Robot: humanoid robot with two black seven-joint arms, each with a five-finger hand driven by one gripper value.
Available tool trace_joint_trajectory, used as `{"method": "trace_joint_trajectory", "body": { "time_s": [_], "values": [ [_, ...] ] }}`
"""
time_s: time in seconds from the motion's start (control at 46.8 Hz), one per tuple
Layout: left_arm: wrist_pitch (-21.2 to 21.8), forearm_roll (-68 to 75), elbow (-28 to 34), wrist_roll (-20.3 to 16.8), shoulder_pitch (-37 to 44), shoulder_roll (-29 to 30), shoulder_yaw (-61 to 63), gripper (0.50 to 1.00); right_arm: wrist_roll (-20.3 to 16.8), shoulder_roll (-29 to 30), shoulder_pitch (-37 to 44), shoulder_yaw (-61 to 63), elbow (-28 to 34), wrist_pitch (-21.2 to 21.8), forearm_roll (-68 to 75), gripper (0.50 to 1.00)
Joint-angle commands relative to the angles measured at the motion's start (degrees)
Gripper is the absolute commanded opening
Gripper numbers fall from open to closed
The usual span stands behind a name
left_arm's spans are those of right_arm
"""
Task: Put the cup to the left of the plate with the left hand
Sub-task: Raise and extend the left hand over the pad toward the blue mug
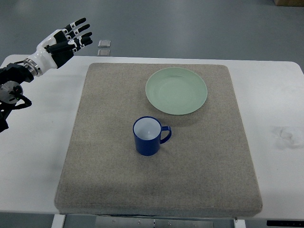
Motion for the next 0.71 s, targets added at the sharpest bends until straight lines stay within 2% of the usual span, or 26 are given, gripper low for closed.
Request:
{"method": "trace_joint_trajectory", "body": {
  "time_s": [0.0, 0.128, 0.471, 0.684],
  "values": [
    [0.02, 4.51, -1.13, -0.02, 0.26, 1.43, 0.48, 0.992, 0.0, 0.0, 0.0, 0.0, 0.0, 0.0, 0.0, 0.932],
    [0.02, 9.53, -4.56, -0.11, 0.26, 4.06, 0.22, 0.992, 0.0, 0.0, 0.0, 0.0, 0.0, 0.0, 0.0, 0.932],
    [0.02, 10.58, -18.62, -0.11, 1.84, 10.83, 0.48, 0.992, 0.0, 0.0, 0.0, 0.0, 0.0, 0.0, 0.0, 0.932],
    [0.02, 17.35, -21.26, -0.11, 4.66, 11.63, 0.13, 0.992, 0.0, 0.0, 0.0, 0.0, 0.0, 0.0, 0.0, 0.932]
  ]
}}
